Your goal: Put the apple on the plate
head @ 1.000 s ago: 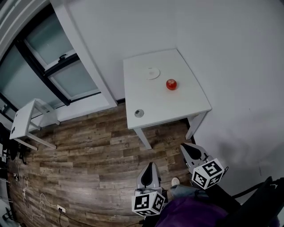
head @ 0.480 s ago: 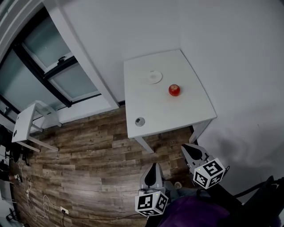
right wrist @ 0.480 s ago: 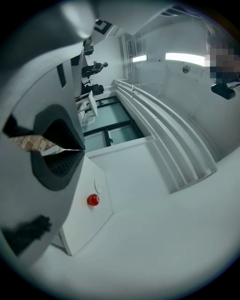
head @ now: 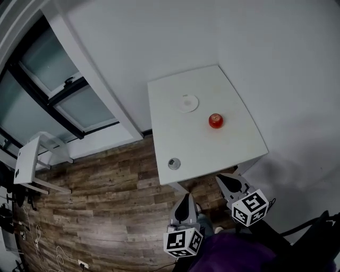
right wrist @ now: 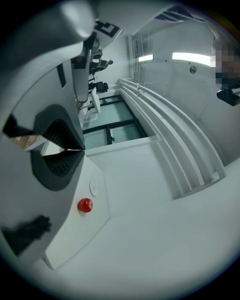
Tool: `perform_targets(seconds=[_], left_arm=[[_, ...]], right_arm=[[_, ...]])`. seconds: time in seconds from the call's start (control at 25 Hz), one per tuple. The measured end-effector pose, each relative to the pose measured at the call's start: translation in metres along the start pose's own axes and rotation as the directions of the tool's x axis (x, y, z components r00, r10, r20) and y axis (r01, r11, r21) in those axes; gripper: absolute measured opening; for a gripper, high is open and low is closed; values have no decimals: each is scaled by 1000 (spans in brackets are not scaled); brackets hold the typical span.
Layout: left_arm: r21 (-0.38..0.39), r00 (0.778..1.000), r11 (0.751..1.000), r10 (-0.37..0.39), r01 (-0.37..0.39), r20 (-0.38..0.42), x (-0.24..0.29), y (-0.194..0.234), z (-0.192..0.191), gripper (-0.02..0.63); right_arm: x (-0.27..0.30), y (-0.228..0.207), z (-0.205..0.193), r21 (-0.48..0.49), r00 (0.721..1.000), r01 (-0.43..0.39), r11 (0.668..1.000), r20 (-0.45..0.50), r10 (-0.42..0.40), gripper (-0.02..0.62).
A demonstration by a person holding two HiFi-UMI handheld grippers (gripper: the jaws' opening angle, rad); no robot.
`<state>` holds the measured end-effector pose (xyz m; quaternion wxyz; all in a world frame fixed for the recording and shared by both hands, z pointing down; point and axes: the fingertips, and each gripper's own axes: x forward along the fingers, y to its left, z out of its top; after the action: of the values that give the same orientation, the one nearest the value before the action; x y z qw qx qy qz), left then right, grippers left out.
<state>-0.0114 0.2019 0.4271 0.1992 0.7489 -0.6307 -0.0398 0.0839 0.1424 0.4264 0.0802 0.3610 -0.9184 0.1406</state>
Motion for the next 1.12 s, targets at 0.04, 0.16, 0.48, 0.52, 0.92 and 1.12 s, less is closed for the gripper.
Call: perform_targets(seconds=[0.04, 0.16, 0.48, 0.52, 0.92, 1.12], left_arm=[[6, 1000, 1000, -9, 9, -1, 7, 7, 5, 5], [14, 999, 999, -32, 32, -4, 28, 27, 18, 5], [24, 996, 996, -89, 90, -24, 75, 67, 43, 5], [24, 995, 995, -96, 97, -29, 80, 70, 44, 5], [-7, 993, 994, -106, 106, -53, 112, 84, 44, 5], [-15, 996, 997, -78, 78, -53, 130, 87, 45, 5]], right_arm=[[10, -1, 5, -2, 1000, 8, 1000, 5, -8, 12], [36, -7, 16, 4, 999, 36, 999, 25, -36, 12], [84, -30, 36, 19, 991, 124, 992, 47, -125, 12], [88, -32, 36, 22, 990, 134, 991, 47, -135, 12], [111, -58, 33, 21, 985, 174, 984, 9, -174, 12], [126, -76, 32, 29, 987, 158, 987, -16, -157, 12]])
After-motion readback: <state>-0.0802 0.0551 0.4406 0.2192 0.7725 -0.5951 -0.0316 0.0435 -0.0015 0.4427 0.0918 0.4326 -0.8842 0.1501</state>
